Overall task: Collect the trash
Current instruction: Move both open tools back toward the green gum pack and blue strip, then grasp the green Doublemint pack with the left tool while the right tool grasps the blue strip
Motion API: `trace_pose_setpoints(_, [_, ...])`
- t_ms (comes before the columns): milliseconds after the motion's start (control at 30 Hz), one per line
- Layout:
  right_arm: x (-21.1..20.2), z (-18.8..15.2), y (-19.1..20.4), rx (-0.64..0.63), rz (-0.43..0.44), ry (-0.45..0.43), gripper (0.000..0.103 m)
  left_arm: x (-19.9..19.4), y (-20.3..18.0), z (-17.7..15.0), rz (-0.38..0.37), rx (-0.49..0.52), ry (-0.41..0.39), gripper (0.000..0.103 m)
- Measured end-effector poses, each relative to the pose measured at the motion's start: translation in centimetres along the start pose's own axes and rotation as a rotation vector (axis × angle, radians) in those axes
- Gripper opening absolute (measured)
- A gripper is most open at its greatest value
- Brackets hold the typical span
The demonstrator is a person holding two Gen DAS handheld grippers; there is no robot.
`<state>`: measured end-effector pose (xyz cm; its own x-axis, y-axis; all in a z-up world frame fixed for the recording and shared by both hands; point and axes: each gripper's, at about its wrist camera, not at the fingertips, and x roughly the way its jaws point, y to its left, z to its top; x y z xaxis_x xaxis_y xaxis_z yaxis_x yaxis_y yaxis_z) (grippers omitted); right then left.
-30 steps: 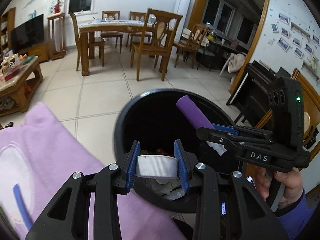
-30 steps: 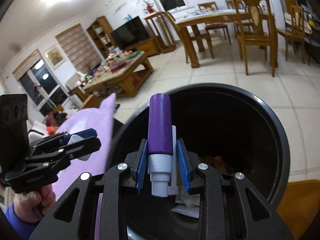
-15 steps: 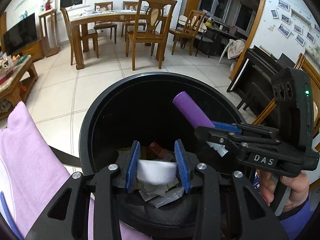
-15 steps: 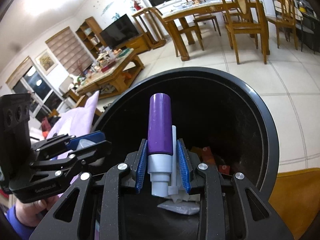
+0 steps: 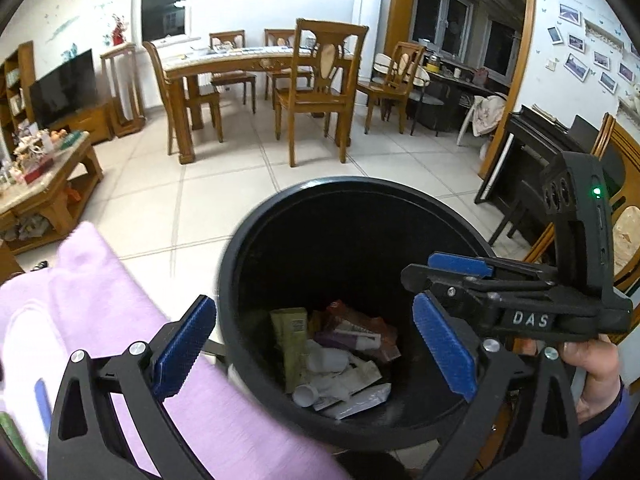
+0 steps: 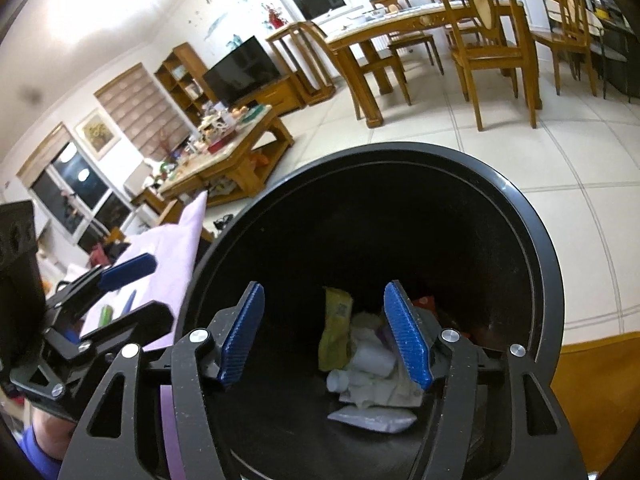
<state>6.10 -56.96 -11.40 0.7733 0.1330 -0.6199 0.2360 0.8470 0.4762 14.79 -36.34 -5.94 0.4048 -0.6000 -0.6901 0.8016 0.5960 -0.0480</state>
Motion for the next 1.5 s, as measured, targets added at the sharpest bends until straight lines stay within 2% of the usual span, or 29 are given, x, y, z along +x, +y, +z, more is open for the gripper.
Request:
trace_pose_setpoints(200, [0.4,-0.1,2.2,-0.025,0.012,0.004,0.064,-3.3,1.6,-0.7,0.038,-0.013,-0.046,0.098])
trace_pose_setpoints(500, [2.0,0.2,8.5,-0.109,0.064,0.022,0.064,-7.7,5.5,-2.6,0.097,-0.065,-0.087,0.098])
trace_pose_setpoints(800, [6.1,-0.8,17.6,-0.247,0.124,0.087,0.064,-11.9,13.7,-6.4,0.222,-0.196,-0.074,0.098])
trace_pose_setpoints(1033, [9.9,-3.0,25.5,-0.398,0.149,0.163,0.064,-13.8,21.0,-10.1,0.332,-0.302,0.007,0.098])
trace_pose_setpoints(1167, [11.9,-4.8,29.0,-0.476,0.146,0.204,0.057,-13.5,22.9,-11.7,0.376,-0.309,0.068,0.097])
trace_pose_setpoints(1233, [12.9,-5.3,30.6,-0.505,0.139,0.228,0.055,-12.8,23.6,-12.3,0.375,-0.311,0.105,0.096])
trace_pose_setpoints(1300, [14.0,-5.9,31.7,-0.528,0.131,0.251,0.055,-12.3,24.4,-12.9,0.357,-0.329,0.129,0.088])
trace_pose_setpoints(1333, [14.4,-6.1,32.2,-0.535,0.129,0.261,0.054,-12.0,25.0,-13.2,0.345,-0.343,0.144,0.080])
trace_pose_setpoints(1367, [14.9,-6.3,32.7,-0.544,0.126,0.273,0.052,-11.8,25.1,-13.5,0.338,-0.350,0.150,0.076])
trace_pose_setpoints(1500, [16.7,-7.3,34.2,-0.572,0.108,0.306,0.051,-11.1,25.7,-14.5,0.321,-0.370,0.178,0.074])
